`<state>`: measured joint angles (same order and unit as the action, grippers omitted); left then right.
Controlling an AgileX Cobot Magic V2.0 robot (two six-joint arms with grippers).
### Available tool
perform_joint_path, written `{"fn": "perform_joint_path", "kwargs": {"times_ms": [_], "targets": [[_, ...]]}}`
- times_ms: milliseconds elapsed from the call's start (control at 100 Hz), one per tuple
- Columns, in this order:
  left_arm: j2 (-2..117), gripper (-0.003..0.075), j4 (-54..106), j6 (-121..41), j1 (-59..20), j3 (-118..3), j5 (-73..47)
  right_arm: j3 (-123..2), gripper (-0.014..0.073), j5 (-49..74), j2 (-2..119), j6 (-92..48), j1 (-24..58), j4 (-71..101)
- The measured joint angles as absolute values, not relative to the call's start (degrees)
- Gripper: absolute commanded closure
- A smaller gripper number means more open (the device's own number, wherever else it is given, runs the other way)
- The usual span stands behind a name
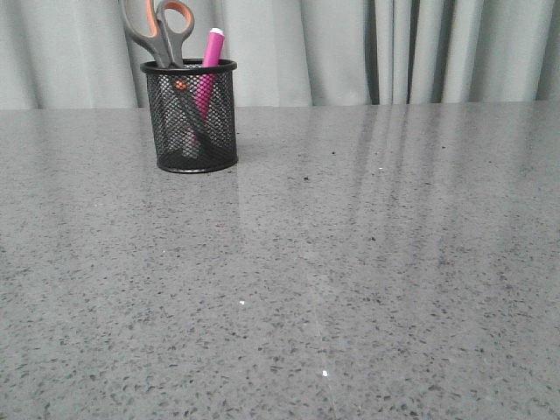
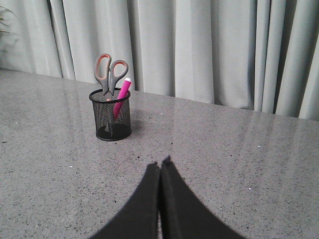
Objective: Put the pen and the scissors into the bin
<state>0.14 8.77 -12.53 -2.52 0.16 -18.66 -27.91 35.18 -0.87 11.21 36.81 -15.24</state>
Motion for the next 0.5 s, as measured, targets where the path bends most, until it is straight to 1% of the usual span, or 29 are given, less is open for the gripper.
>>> {"fn": "perform_joint_path", "kwargs": {"times_ms": [180, 270, 390, 500], "targets": [[0.1, 0.0739, 8.7, -12.5, -2.5, 0.2, -18.7, -27.7, 0.0662, 35.2, -0.9, 11.2, 36.8, -15.4], [0.1, 0.0739, 8.7, -12.4, -2.5, 0.2, -18.7, -26.3, 0.0662, 34.6, -0.9, 11.2, 36.4, -19.4], [0.1, 0.0739, 8.7, -12.4, -2.5, 0.2, -18.7, -21.7, 0.0662, 28.3, -0.9, 11.2, 34.0, -21.0], [0.1, 0.0739, 8.7, -12.4, -2.5, 0.2, -18.7, -16.1, 0.0662, 21.2, 0.4, 11.2, 28.6, -17.6]]}}
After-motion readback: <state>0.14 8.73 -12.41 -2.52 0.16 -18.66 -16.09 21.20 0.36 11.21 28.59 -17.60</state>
